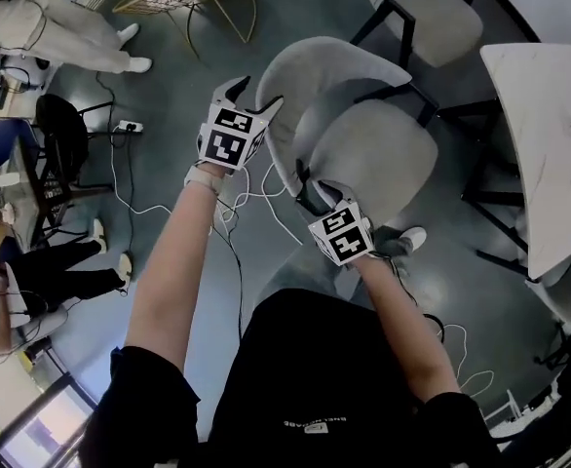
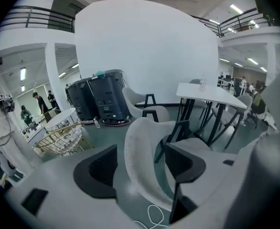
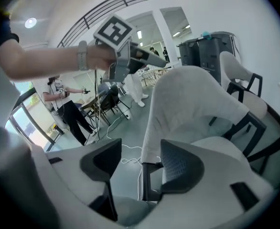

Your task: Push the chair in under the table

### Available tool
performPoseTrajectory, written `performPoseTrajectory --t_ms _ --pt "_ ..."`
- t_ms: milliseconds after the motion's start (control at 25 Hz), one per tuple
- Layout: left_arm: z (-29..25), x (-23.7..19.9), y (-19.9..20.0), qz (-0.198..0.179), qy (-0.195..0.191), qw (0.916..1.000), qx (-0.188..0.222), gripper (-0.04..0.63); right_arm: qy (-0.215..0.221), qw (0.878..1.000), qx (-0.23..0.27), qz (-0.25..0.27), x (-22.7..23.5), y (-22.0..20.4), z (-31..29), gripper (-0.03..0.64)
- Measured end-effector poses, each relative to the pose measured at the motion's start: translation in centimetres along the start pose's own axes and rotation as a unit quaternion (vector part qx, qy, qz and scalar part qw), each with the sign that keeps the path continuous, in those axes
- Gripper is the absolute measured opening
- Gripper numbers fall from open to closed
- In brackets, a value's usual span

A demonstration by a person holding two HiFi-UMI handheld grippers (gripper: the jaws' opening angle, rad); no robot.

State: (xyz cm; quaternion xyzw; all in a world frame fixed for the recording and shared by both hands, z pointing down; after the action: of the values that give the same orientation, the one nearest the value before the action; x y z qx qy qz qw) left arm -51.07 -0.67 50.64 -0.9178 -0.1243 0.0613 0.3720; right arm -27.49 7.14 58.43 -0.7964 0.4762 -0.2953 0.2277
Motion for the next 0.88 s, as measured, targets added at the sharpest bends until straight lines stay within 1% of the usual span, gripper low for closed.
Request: performPoseTrajectory --t_ms 200,400,520,560,640,720,760,800,880 --pt "-3.9 -2.4 -0.1 -0.011 -0.029 0.9988 -0.038 0.308 -0.021 0.997 -0.079 0.006 -1.0 -3.0 -4.1 0.255" --pt "-7.2 -3.6 -0.7 -0.018 -0.037 0.9964 -0.074 0.311 -0.017 0.991 -0.135 0.011 -1.8 -6.3 -7.8 0.256" --pt "-8.9 -4.2 -1.5 -0.023 -0.038 0.9940 -0.100 0.311 -0.019 0.986 -0.162 0.024 -2.0 -8.2 -9.5 0.255" --pt "-9.4 -4.3 -1.7 -0.032 -0.036 0.9928 -0.110 0.311 -0.021 0.985 -0.167 0.029 -2.1 -8.8 -10.0 0.255" --pt "-10.4 -4.2 -1.9 -0.061 -0.033 0.9897 -0.125 0.311 -0.027 0.983 -0.175 0.038 -2.0 -9.8 -10.7 0.253" --pt "-11.2 -4.1 -1.6 -0.083 -0.032 0.9875 -0.130 0.310 -0.040 0.981 -0.183 0.051 -1.9 -10.6 -11.3 0.247" --pt "-11.6 -4.0 -1.6 -0.081 -0.033 0.9876 -0.131 0.310 -0.048 0.979 -0.187 0.059 -1.8 -11.0 -11.5 0.226" --pt "-11.9 -3.9 -1.7 -0.073 -0.033 0.9881 -0.131 0.309 -0.055 0.978 -0.190 0.065 -1.8 -11.3 -11.6 0.172" --pt "-12.4 -3.6 -2.1 -0.054 -0.030 0.9893 -0.132 0.307 -0.057 0.977 -0.190 0.075 -2.1 -11.8 -11.5 0.121"
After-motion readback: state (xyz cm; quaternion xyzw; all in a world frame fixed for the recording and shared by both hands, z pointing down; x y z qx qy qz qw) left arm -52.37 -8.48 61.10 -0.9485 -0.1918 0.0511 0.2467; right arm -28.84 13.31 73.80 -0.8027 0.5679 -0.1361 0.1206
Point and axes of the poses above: the fingertips, and each gripper's own axes: z backward along the fingers, x to its right, y out of its top, the point moved 10 cm from there along z, backward along the fingers, and after that the axes turned 10 degrees about -y, right-handed, at the moved point
